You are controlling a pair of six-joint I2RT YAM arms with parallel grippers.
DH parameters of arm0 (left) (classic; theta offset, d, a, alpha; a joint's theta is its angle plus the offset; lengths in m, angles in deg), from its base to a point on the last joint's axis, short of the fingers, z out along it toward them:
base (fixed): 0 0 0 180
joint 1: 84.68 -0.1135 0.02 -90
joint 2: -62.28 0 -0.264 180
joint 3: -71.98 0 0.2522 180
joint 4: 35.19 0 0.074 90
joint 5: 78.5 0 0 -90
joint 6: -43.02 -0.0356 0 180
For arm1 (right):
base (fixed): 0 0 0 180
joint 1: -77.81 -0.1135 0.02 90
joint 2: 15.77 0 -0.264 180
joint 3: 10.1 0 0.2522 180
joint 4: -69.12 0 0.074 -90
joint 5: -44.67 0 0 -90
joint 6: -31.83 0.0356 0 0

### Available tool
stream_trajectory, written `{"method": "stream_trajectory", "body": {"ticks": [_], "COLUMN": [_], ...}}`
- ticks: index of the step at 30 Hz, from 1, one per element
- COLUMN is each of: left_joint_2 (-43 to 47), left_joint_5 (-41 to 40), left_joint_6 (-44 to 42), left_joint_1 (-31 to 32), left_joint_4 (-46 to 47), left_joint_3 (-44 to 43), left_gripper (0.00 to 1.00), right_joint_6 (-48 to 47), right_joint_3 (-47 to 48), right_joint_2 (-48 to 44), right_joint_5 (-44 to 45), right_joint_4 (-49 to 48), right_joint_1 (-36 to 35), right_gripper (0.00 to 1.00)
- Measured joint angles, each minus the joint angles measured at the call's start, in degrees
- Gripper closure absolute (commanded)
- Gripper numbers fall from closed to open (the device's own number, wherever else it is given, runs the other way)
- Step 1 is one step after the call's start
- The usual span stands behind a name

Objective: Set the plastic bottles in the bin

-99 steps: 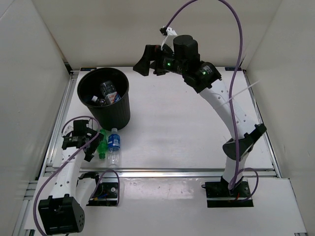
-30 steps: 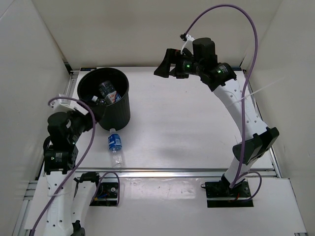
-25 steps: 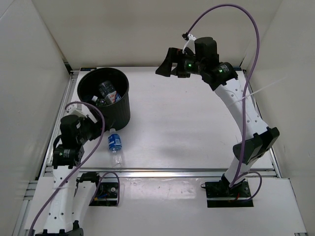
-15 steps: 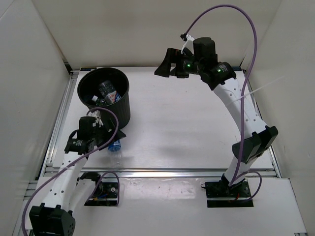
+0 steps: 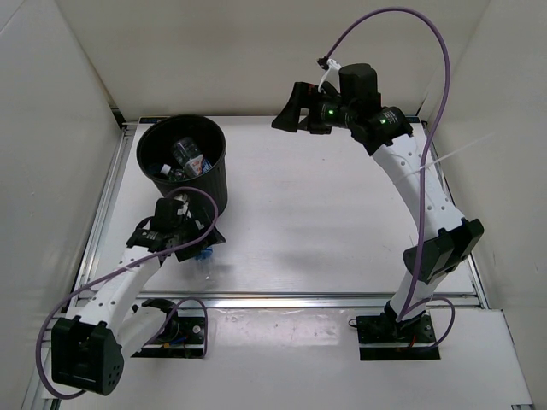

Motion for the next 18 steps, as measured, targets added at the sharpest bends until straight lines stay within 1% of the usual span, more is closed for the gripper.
{"method": "stream_trajectory", "body": {"ticks": [4,10,13,18], "left_joint_2": [-0.7,0.1,1.9,4.0], "left_joint_5": [0.1,-0.6,-3.5,-9.9], "left_joint_6": [0.7,1.5,2.4,5.3], "left_joint_1": [1.1,2.2,3.6,6.0], "left_joint_4": [1.6,1.6,-0.6,-7.1], "left_joint_3": [0.0,-0.1,-0.2,-2.3], "left_gripper": [0.0,0.01,0.01,0.01], "right_joint_6": [0.0,0.0,0.0,0.0], "right_joint_3": [0.0,0.0,0.0,0.0], "right_joint_2": [0.0,0.0,0.0,0.0], "right_joint_5": [0.0,0.0,0.0,-0.4], "right_joint_4": [0.1,0.3,0.3,0.3], "right_joint_1": [0.1,0.2,0.4,0.5], "right_gripper": [0.0,0.0,0.0,0.0]}}
